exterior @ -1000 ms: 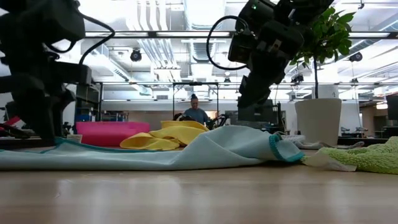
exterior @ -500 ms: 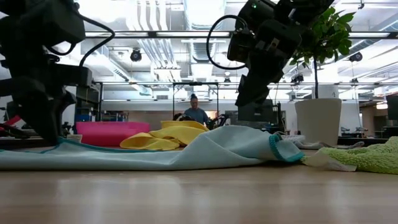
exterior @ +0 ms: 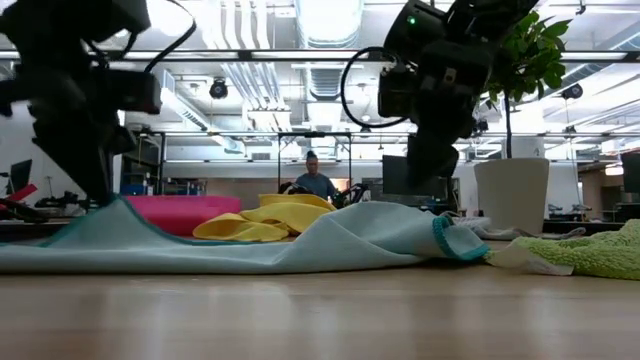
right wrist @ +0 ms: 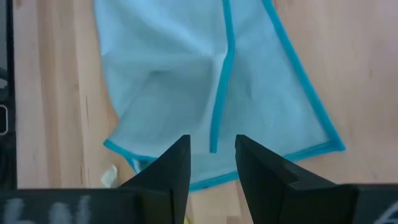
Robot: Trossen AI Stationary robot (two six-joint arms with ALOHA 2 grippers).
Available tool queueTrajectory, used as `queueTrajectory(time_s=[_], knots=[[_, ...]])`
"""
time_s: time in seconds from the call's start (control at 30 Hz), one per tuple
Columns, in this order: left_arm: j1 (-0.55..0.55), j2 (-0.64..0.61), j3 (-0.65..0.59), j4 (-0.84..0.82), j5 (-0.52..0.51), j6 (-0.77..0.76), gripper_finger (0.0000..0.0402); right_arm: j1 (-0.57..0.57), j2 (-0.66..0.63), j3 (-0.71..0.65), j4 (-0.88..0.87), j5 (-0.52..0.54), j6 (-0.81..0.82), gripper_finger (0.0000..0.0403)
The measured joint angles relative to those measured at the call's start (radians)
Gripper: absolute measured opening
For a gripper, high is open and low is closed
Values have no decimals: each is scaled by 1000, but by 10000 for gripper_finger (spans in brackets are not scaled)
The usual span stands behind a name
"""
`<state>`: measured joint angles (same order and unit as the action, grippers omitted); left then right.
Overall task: Fold microfiber towels
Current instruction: Fold the light blue microfiber cloth
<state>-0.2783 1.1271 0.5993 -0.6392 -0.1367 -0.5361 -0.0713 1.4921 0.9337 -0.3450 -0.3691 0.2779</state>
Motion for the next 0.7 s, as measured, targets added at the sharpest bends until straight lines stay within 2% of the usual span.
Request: queueTrajectory(time_s=[0.27,0.43,0.7], knots=[[-57,-8,88,-9,126,-8,0,22,17,-12,45,4,-111,118],[-105,-11,148,-21,136,-54,0,21,88,-12,132,6,-128,118],[-175,-14,245,-89,151,-143,0,20,179,-12,161,-30,-155,112]])
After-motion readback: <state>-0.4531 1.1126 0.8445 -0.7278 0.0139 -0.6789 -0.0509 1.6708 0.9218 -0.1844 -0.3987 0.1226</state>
